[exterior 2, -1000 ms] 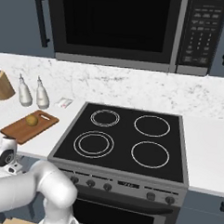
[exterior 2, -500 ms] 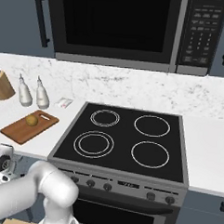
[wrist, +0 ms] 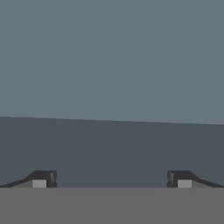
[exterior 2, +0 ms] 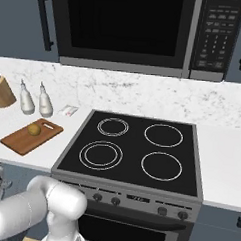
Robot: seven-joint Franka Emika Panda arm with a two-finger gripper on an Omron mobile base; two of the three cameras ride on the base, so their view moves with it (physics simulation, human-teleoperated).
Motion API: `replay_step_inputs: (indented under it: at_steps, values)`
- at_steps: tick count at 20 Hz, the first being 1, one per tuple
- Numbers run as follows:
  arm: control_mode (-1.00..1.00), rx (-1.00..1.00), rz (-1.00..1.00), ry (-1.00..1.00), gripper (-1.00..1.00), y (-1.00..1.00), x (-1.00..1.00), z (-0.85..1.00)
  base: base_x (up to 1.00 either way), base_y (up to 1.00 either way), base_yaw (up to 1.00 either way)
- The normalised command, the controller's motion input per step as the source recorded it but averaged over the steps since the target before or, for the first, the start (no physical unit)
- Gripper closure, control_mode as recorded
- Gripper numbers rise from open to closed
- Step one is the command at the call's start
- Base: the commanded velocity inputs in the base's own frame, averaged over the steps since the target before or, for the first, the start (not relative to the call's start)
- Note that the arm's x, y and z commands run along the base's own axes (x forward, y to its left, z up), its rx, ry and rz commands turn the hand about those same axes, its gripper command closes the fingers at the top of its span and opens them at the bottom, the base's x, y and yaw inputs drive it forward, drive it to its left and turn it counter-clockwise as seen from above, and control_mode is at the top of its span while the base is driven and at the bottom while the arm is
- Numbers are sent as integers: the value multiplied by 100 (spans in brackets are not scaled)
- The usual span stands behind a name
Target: Place the appropriate cutting tool for cutting the potato skin on the cutting board.
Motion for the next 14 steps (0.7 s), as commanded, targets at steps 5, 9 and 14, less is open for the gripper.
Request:
replay_step_inputs:
  at_steps: [5, 9, 14]
  values:
    - [-100, -2, 0, -1, -100, 1, -60, 74, 0, 0, 0]
    - [-100, -2, 1, -10, -100, 31, 28, 56, 0, 0, 0]
    - [-100, 0, 8, -23, -100, 29, 58, 32, 0, 0, 0]
